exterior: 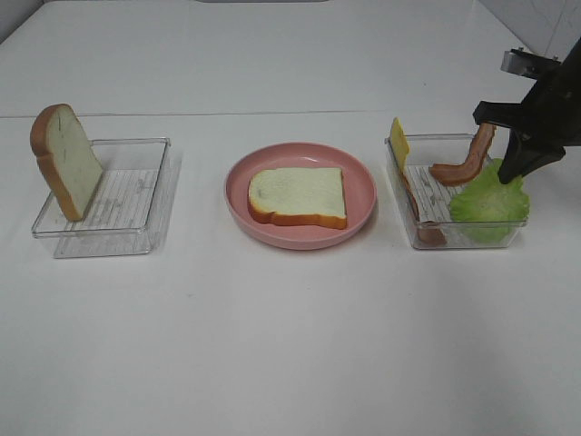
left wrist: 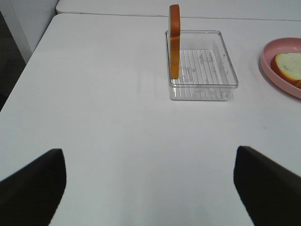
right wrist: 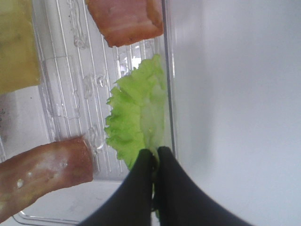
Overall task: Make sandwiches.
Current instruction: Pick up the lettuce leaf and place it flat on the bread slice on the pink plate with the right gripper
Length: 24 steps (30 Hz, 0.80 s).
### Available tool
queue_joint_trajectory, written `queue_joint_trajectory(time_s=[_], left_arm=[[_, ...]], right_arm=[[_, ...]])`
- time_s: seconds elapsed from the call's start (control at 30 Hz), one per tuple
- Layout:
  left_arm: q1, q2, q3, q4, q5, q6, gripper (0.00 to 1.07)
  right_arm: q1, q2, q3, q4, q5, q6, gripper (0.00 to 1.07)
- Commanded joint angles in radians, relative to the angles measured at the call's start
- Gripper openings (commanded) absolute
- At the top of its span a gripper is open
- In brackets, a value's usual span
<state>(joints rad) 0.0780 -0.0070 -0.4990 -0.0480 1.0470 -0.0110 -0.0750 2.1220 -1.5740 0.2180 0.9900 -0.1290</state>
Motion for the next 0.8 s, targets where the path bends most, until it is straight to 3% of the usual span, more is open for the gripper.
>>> queue_joint_trajectory(time_s=[0.03,0.37,0.8], left_arm=[[0.004,-0.018,0.0,-0.008,-0.014,0.002,0.88],[0.004,-0.018,0.0,-0.008,-0.014,0.002,0.88],[0.004,-0.018,0.0,-0.009,-0.014,0.002,0.88]], right_arm=[[-0.002,-0.004,-0.034,0.002,0.087,0.048,0.0],[-0.002,-0.066,-0.117,0.008,0.197,0.046,0.0],[-0.002,-0.351,-0.118,-0.025,0.284,0.071,0.0]])
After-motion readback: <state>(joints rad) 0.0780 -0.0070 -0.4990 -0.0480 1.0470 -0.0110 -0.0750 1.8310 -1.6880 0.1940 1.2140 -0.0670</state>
